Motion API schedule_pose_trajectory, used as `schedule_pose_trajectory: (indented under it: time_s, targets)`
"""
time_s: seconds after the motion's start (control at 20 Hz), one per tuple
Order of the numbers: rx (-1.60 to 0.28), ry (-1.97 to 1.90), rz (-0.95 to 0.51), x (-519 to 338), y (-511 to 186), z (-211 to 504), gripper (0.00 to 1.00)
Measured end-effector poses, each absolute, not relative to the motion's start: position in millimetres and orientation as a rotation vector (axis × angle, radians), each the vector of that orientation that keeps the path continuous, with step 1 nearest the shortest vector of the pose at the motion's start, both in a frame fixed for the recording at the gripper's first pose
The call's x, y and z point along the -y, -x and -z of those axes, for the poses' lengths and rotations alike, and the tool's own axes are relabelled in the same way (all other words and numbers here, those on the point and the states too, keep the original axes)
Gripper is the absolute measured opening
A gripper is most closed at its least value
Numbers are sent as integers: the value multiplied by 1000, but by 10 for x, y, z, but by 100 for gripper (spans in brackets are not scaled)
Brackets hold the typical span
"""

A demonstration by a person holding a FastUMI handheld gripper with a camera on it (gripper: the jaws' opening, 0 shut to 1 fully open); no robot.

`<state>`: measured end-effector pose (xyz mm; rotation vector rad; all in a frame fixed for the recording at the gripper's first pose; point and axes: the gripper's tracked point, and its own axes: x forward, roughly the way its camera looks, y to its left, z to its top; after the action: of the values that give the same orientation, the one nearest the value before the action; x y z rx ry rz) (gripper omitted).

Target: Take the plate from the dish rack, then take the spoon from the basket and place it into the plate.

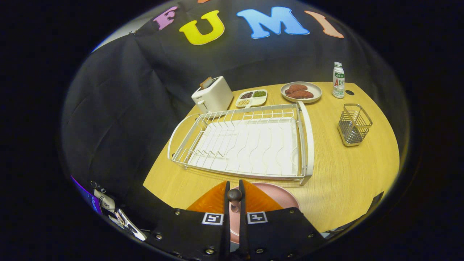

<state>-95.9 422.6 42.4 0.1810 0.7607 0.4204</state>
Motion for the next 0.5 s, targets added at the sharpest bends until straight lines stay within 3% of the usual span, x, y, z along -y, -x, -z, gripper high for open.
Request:
schedule_pose_trajectory:
  time_s: [0.5]
  targets:
    - [-750,-161,-418,-4382,1070,-286,13]
